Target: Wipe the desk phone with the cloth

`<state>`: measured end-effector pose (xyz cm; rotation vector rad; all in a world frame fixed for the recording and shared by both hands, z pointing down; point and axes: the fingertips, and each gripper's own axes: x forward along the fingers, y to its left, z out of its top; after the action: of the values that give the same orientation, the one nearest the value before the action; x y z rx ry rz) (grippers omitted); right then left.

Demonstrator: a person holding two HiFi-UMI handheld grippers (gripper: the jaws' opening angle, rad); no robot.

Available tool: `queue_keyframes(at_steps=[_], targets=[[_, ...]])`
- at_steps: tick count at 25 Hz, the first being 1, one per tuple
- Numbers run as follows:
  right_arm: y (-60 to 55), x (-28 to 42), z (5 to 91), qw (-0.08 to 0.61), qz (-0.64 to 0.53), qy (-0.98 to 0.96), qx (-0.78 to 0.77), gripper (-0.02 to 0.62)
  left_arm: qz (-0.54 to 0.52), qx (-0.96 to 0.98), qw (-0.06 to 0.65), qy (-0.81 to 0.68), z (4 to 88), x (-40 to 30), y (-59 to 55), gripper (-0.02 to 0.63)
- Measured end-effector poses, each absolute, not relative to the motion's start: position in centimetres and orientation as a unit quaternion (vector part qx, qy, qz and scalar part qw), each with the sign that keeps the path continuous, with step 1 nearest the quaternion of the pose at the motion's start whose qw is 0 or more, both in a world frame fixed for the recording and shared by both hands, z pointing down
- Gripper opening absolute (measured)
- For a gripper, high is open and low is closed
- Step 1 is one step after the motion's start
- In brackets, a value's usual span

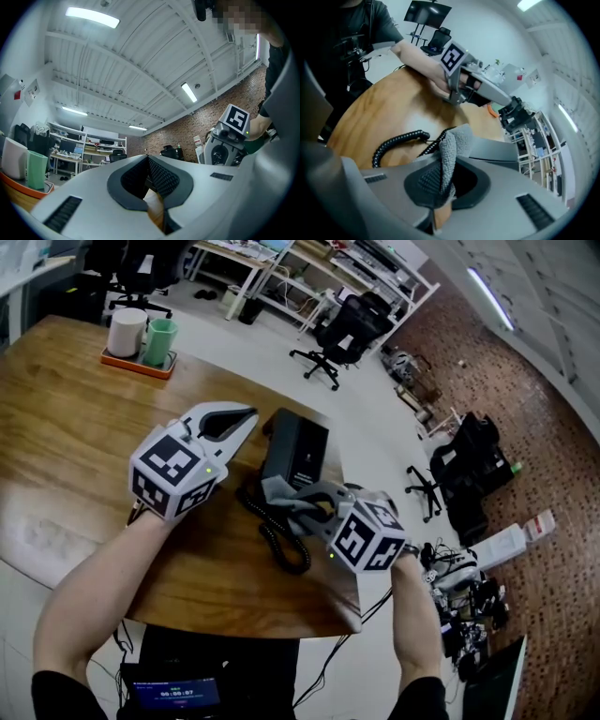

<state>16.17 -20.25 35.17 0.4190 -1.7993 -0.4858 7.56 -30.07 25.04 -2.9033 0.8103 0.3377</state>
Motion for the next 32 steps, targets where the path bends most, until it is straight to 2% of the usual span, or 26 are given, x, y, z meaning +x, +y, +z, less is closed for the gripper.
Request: queue_keyframes(at_steps=[5,8,16,28,30,32], targets=[[-29.5,19.2,27.2,0.457,-0.222,-0.764,0.397,0.026,0.112,-0.956,0.055,0.267,25.1,7.4,-30.1,-0.006],[-34.3,21.9,25.7,0.427,-0.208,-0.736,0.482,0.026,0.113,-0.956,0.054,0.267,25.1,7.5,-30.0,-0.006],[-34.1,23.1,29.6,0.487,-0.194,-0.726,0.445,0.026,0.113,-0.957,0.056,0.263,24.8,8.1,-29.7,-0.007],[-19.2,17.0,36.6,0.602,-0.242,-0.735,0.196,0.026,0.112,-0.956,0.054,0.264,25.1,7.4,-30.1,-0.006],[-18.1,17.0,36.4,0.602,-0.232,-0.744,0.171,0.026,0.112,-0.956,0.054,0.265,25.1,7.3,-30.1,-0.007],[-20.0,17.8,34.2,0.57,-0.228,-0.759,0.217,0.026,0.112,-0.956,0.054,0.264,25.1,7.3,-30.1,-0.006]])
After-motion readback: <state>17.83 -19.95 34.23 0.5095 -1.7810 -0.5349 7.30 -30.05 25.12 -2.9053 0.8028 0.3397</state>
